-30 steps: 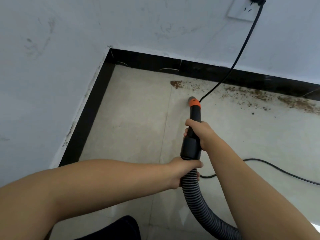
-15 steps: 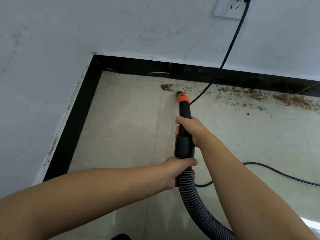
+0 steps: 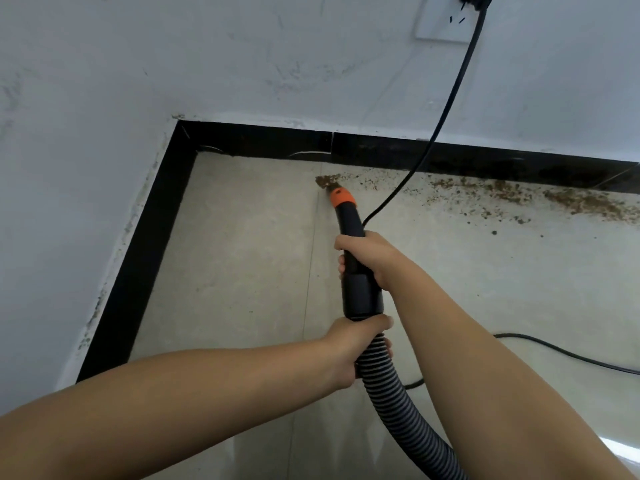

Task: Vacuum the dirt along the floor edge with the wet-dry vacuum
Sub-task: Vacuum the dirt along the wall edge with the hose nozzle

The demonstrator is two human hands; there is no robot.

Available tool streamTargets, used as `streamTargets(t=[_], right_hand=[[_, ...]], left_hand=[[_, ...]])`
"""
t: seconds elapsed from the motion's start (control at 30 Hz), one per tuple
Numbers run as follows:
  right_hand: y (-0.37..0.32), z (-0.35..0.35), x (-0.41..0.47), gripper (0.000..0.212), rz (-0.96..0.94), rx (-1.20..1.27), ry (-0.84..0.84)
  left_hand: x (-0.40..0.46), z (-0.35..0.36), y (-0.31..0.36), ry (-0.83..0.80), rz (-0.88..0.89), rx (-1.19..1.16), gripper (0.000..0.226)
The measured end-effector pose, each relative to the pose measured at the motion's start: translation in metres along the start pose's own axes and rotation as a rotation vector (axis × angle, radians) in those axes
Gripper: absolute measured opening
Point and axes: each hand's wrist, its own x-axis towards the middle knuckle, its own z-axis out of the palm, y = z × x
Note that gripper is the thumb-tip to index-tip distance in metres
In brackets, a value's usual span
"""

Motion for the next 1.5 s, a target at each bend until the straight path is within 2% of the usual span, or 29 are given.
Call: streamTargets(t=[0.2, 0.47, 0.6, 0.93, 1.1, 1.23, 1.5], right_hand=[[-0.007, 0.022, 0.011, 0.011, -0.029, 0.033, -0.022], [0.005, -0.025, 0.007, 0.013, -0.006, 0.175, 0.176], [0.005, -0.045, 0.008, 0.017, -0.004, 0.176, 0.233], [-0.008, 0.01, 0.017, 0.014, -0.015, 0.002, -0.013], [-0.013, 0.042, 0.025, 0.015, -0.026, -0.011, -0.045], [-0.015, 0.039, 0.028, 0.014, -0.032, 0.039, 0.014], [-0.003, -0.016, 0.022, 0.013, -0.013, 0.185, 0.214]], left_hand=[[0.002, -0.024, 0.016, 0.028, -0.004, 0.0, 0.013], [0.005, 0.002, 0.016, -0.075, -0.021, 0.159, 0.015], [0.006, 0.018, 0.02, -0.09, -0.006, 0.167, 0.013], [0.005, -0.011, 0.014, 0.031, 0.05, -0.017, 0.019], [0.004, -0.037, 0.02, 0.104, 0.082, -0.053, 0.016], [0.006, -0.041, 0.028, 0.076, 0.08, -0.016, 0.019], [0.011, -0.008, 0.027, -0.029, 0.06, 0.125, 0.018]])
